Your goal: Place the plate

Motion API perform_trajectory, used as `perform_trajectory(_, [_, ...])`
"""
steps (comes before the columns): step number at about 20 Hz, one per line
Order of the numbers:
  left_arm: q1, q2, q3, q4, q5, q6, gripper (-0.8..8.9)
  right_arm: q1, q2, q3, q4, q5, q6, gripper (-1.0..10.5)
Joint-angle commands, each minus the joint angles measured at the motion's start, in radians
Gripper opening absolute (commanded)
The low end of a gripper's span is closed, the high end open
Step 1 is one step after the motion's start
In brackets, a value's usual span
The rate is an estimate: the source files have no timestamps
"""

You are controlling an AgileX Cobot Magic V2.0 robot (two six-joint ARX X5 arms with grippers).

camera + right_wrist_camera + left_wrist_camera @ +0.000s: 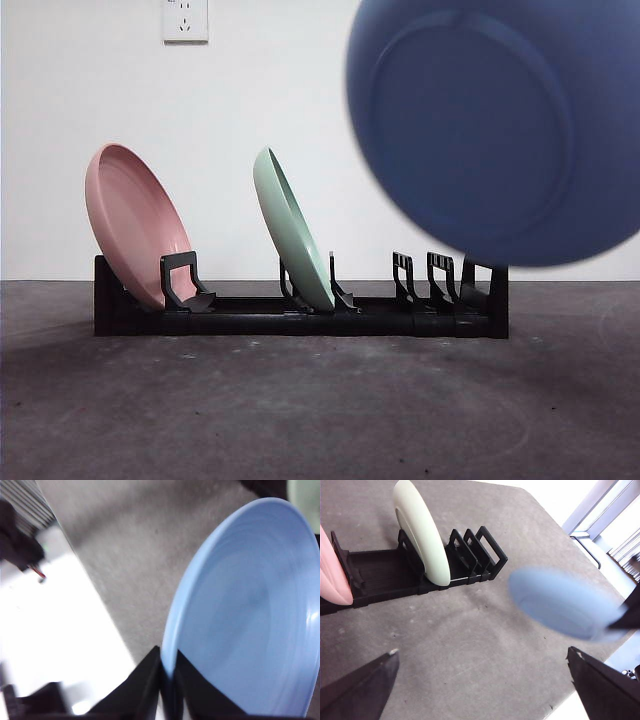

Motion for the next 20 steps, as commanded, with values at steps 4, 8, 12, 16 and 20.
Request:
perform_trajectory(4, [-0.004,0.015,0.024,0.009,0.002,0.010,5.30,0.283,0.097,-0.132,0.212,0.308,0.054,0.1])
perform_trajectory(8, [-0.004,0.016,0.024,0.010,0.002,0.010,5.30,0.446,0.251,-0.137,0.260,0.527,0.022,0.1])
perform_trajectory(12, [-0.004,0.017,0.024,0.010,0.002,0.011,5.30,0.539,0.407,-0.137,0.365,0.629,0.008,0.1])
perform_trajectory(16, [-0.004,0.016,0.024,0.009,0.002,0.012,5.30,0.569,0.529,-0.137,0.386,0.687,0.010,0.1])
perform_trajectory(20, [-0.004,0.017,0.024,0.010,0.002,0.018,5.30,0.575,0.603,-0.137,0.423,0.716,0.006,0.1])
